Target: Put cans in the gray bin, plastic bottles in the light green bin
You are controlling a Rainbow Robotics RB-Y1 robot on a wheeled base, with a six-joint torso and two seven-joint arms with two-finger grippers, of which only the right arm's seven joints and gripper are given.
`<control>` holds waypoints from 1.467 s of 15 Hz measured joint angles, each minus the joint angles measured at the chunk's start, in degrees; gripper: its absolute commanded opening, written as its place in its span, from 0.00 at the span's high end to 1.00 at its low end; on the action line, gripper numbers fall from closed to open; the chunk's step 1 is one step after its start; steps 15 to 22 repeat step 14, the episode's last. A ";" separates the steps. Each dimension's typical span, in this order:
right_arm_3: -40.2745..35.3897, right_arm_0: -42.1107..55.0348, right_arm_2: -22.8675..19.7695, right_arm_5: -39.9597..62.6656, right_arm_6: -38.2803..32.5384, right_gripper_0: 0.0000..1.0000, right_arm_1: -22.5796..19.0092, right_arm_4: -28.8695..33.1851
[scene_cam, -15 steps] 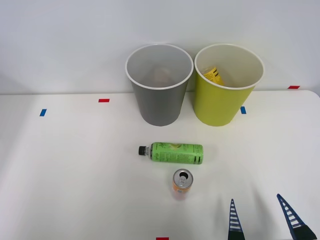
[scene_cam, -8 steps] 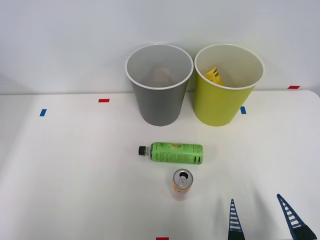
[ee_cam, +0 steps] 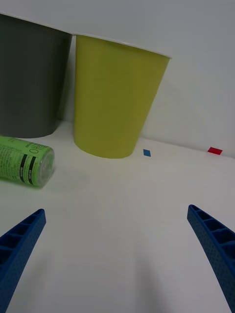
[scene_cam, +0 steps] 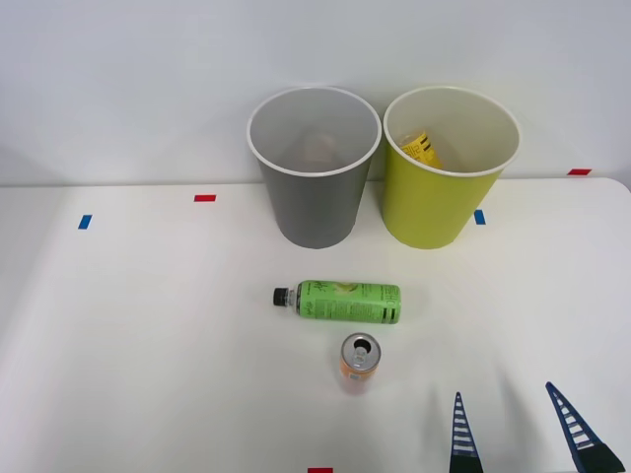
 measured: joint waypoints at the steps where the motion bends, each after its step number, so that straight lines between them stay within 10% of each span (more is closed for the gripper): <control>1: 0.00 0.00 0.00 0.00 0.00 0.00 0.00 0.00; 22: 0.00 0.00 0.00 0.00 0.00 0.00 0.01 0.00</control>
